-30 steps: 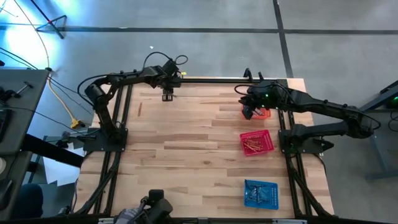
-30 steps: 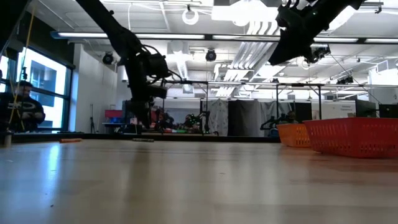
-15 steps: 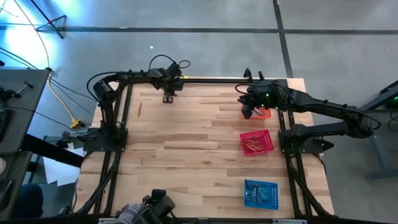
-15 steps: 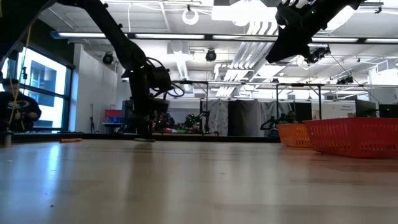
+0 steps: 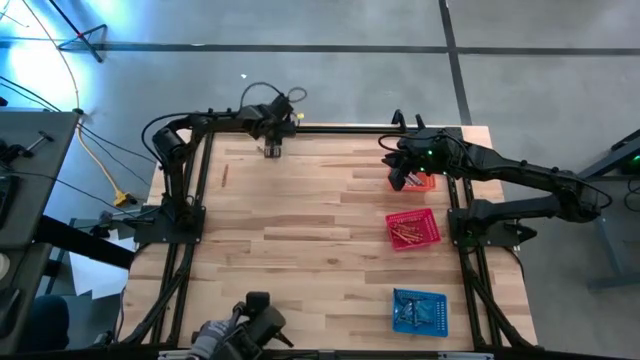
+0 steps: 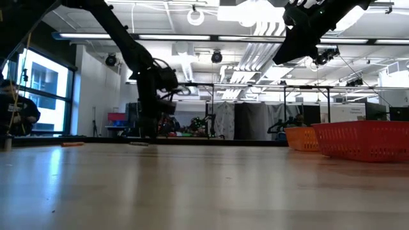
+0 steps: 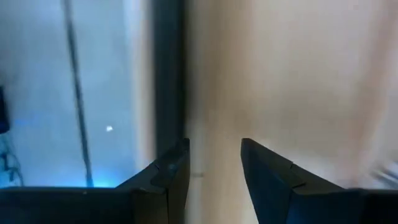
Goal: Sort crayons
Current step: Put the gray crayon into the orange bin
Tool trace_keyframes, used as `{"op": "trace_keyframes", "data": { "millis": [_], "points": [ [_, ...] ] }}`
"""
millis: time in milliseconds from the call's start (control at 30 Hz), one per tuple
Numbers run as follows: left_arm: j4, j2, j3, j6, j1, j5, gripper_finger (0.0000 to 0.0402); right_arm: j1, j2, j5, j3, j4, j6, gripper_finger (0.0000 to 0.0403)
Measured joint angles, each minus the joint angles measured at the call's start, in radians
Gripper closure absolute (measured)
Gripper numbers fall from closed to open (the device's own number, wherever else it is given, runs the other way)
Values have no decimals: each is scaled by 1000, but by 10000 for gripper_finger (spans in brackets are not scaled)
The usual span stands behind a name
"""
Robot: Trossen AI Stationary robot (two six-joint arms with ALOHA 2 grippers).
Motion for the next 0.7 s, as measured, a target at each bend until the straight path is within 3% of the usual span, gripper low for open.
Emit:
{"op": "trace_keyframes", "data": {
  "millis": [200, 333, 500, 700],
  "points": [
    [-129, -2, 136, -29, -5, 34, 266, 2, 0, 0, 0, -7, 7, 334],
    [-363, -4, 203, -35, -8, 37, 266, 2, 0, 0, 0, -9, 7, 334],
    [-679, -4, 191, -76, 7, 47, 266, 2, 0, 0, 0, -23, 2, 334],
    [-631, -4, 134, -66, 8, 45, 266, 2, 0, 0, 0, -5, -20, 334]
  ]
}}
